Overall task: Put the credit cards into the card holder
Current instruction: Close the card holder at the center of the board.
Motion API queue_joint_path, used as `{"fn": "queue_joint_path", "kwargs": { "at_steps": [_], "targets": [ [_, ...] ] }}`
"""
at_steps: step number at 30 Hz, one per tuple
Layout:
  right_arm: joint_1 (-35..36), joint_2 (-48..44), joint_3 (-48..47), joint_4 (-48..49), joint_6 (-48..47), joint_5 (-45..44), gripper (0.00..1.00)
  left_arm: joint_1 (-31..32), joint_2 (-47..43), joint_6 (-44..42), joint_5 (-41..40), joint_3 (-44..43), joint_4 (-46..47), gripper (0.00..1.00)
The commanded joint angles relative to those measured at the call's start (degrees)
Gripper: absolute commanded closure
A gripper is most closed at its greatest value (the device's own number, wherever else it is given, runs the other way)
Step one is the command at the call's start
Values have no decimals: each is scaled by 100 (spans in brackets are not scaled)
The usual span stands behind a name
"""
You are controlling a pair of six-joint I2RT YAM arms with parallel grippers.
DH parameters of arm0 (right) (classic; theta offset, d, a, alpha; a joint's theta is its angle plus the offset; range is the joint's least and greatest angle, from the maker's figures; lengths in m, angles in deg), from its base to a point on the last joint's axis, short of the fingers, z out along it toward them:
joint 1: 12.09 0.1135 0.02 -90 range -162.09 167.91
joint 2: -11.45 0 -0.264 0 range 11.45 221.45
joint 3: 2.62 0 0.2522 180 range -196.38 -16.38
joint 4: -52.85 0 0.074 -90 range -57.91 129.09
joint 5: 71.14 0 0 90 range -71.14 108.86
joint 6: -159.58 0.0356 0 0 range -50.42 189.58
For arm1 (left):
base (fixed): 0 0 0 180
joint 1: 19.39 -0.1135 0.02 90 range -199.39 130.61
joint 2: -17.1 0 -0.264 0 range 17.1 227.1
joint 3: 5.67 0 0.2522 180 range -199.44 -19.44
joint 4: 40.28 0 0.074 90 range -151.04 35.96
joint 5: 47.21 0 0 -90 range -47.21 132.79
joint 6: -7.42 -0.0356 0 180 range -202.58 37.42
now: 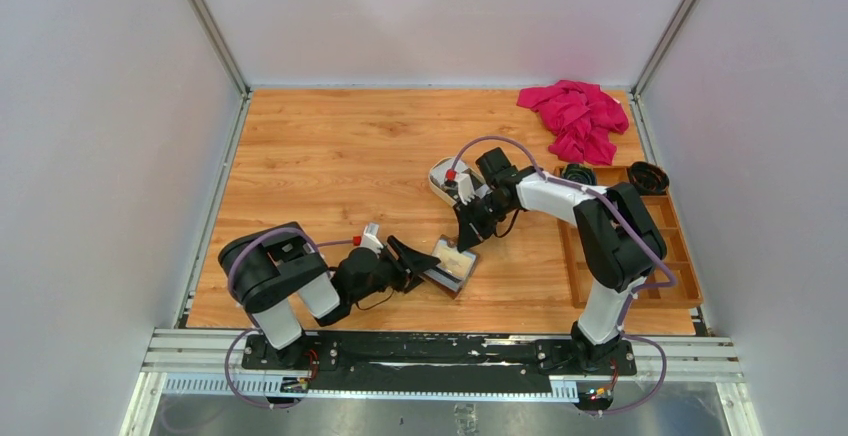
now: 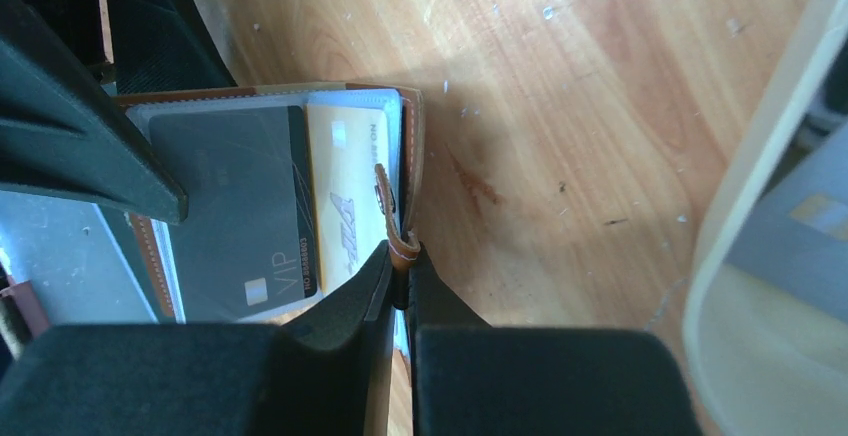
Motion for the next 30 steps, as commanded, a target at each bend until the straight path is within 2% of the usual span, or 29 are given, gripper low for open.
{"fn": "queue_joint_path", "kwargs": {
  "at_steps": [1, 8, 14, 18, 22, 26, 30],
  "targets": [
    [52, 10, 257, 58, 350, 445, 96, 50, -155, -60, -26, -96, 282, 46],
    [143, 163, 314, 163, 500, 960, 88, 50, -1065, -491, -184, -202, -1150, 45],
    [221, 115, 393, 199, 515, 1110, 77, 50, -1940, -1131, -381, -546, -2713, 43],
    [275, 118, 344, 175, 458, 1099, 72, 50, -2240, -1446, -530, -717, -3368, 43],
    [278, -82, 212, 12, 121, 646, 64, 47, -1983, -1572, -478, -824, -3493, 42],
    [270, -339, 196, -70, -357, 80, 52, 50, -1525, -1738, -366, -1020, -3491, 44],
    [255, -485, 183, -201, -807, -207, 47, 48, -1154, -1876, -368, -1171, -3494, 45]
  ]
}}
